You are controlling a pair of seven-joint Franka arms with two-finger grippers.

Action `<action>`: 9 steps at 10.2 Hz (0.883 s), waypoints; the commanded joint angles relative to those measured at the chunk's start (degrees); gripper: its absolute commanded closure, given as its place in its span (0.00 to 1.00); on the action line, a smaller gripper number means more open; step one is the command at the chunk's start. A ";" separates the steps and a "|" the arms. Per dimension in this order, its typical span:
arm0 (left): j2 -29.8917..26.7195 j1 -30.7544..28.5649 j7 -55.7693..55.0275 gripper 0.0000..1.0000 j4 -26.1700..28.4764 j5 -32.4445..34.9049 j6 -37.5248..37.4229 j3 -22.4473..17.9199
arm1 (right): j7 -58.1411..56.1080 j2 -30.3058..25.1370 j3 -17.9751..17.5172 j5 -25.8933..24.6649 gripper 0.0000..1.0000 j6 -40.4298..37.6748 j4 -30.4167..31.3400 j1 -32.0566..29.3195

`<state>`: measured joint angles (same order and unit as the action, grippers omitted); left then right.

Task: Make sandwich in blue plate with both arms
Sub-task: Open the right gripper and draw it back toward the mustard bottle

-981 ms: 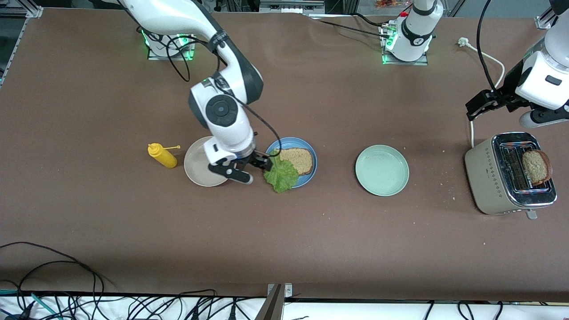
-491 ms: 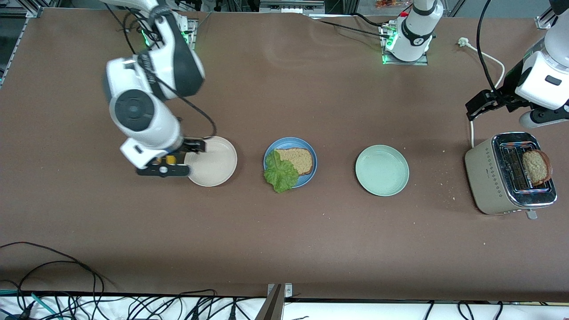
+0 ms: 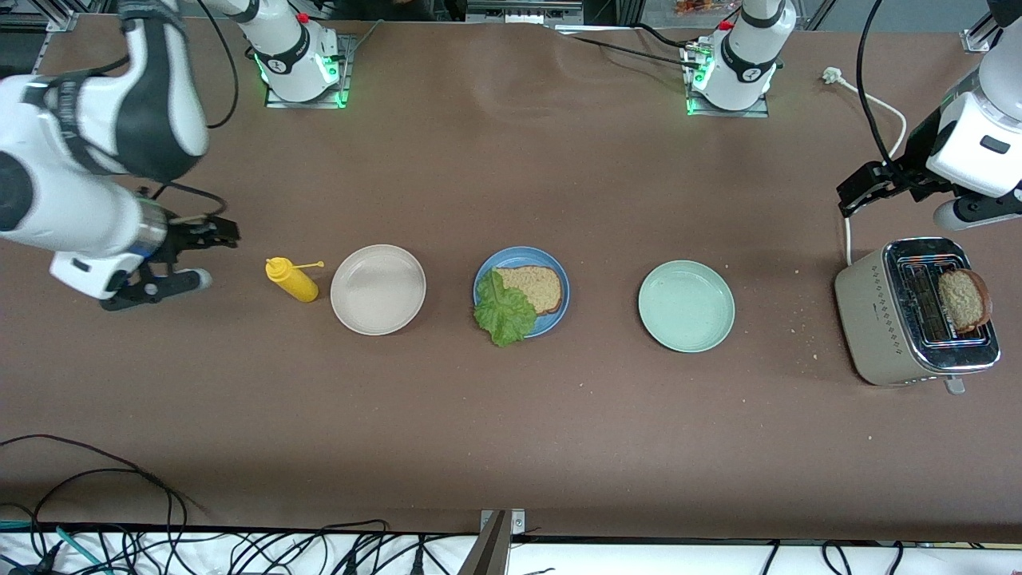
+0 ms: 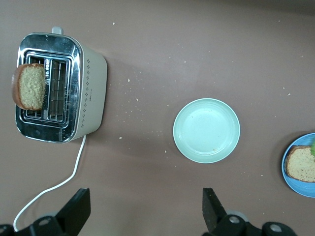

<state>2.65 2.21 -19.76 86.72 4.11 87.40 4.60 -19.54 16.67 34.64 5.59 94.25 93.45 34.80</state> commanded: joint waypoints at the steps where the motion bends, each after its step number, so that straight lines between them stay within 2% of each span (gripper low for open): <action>1: 0.95 -0.36 0.16 0.00 -1.64 1.07 -0.83 -0.20 | -23.45 -0.77 5.00 9.41 0.00 6.63 8.92 -4.27; 2: 1.83 -0.71 0.25 0.00 -1.64 1.16 -0.83 -0.38 | -33.18 0.46 4.91 13.70 0.00 7.95 10.51 -6.56; 3: 1.75 -1.76 0.25 0.00 -1.73 1.42 -0.92 -0.55 | -44.59 3.26 4.91 20.27 0.00 8.14 10.87 -9.54; 5: 1.75 -2.38 0.25 0.00 -2.95 1.68 -0.83 -0.64 | -59.06 8.45 4.91 29.61 0.00 8.05 10.88 -12.81; 9: 1.92 -3.70 0.25 0.00 -4.28 1.25 -0.92 -0.64 | -85.24 16.71 4.74 46.58 0.00 6.22 10.88 -13.61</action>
<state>3.64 -0.78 -19.76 84.26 4.12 87.47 3.60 -91.51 29.69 39.67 44.26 101.97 104.89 21.43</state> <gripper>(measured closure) 0.000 0.000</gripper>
